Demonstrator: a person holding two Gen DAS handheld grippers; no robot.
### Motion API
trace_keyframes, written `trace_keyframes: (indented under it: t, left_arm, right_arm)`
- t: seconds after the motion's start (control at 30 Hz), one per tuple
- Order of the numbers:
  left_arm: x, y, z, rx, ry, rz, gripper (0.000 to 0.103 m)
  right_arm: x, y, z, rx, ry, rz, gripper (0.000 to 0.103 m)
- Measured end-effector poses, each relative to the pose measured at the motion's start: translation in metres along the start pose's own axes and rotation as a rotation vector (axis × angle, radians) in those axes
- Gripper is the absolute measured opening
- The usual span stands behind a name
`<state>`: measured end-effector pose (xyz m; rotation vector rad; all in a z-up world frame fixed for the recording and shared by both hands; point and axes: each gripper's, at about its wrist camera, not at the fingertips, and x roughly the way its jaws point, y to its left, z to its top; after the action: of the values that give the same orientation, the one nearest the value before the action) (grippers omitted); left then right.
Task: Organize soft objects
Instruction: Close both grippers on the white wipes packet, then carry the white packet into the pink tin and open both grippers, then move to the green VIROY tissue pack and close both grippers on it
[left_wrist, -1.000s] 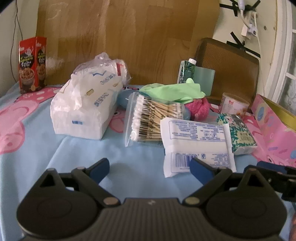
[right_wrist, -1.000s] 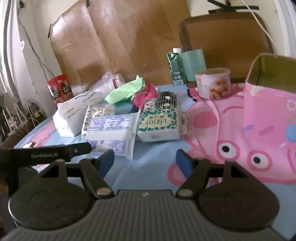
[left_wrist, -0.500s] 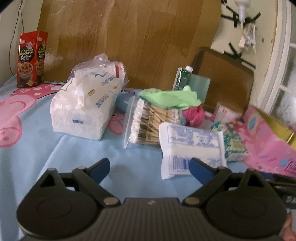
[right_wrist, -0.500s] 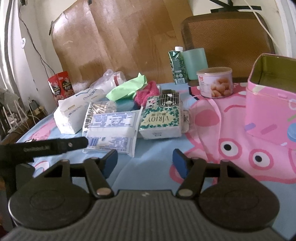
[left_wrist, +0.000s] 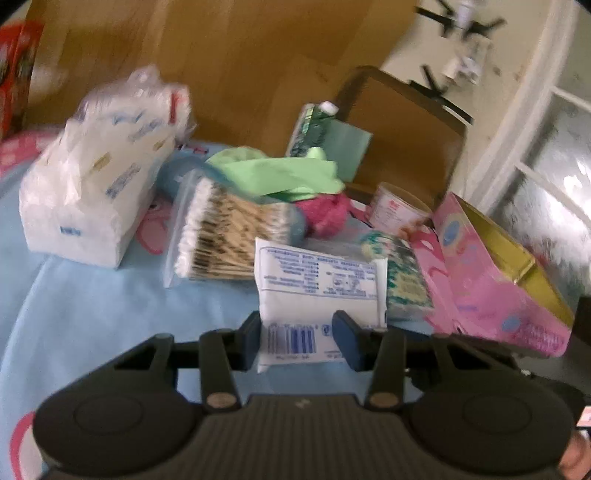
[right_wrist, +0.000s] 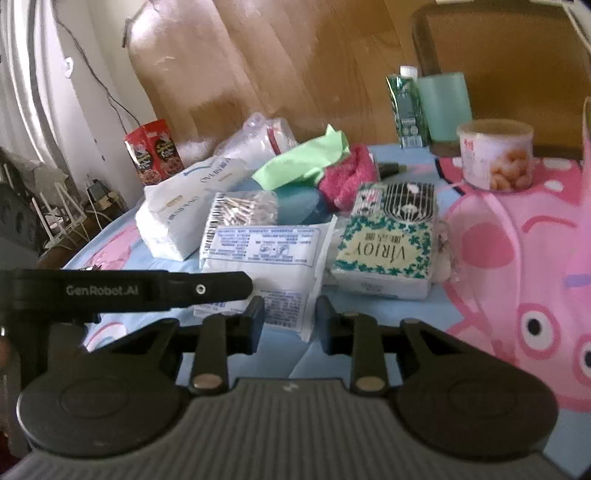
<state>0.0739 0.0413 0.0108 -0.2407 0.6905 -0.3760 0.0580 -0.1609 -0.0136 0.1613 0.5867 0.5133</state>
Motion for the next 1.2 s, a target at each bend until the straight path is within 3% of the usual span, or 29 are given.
trace_keyframes:
  t: [0.17, 0.3, 0.53, 0.77, 1.0, 1.1, 1.2]
  left_arm:
    - [-0.022, -0.040, -0.002, 0.081, -0.069, -0.038, 0.042]
    - [-0.019, -0.085, 0.010, 0.169, -0.107, -0.100, 0.042]
    - [0.024, -0.181, 0.030, 0.291, -0.102, -0.229, 0.043]
    - [0.074, -0.255, 0.026, 0.348, -0.065, -0.314, 0.045]
    - [0.108, -0.286, 0.021, 0.370, -0.049, -0.270, 0.046]
    - [0.107, -0.283, 0.019, 0.361, -0.044, -0.262, 0.051]
    - [0.091, -0.271, 0.020, 0.352, -0.081, -0.264, 0.054]
  right_arm:
    - [-0.043, -0.001, -0.011, -0.019, -0.115, -0.021, 0.033]
    - [-0.082, -0.012, -0.012, -0.027, -0.248, -0.100, 0.033]
    - [-0.137, -0.062, -0.009, 0.012, -0.398, -0.310, 0.033]
    - [-0.173, -0.114, -0.018, 0.104, -0.469, -0.468, 0.033]
    - [-0.176, -0.142, -0.031, 0.173, -0.472, -0.559, 0.035]
    - [-0.180, -0.143, -0.032, 0.175, -0.502, -0.582, 0.050]
    - [-0.185, -0.138, -0.034, 0.174, -0.541, -0.581, 0.052]
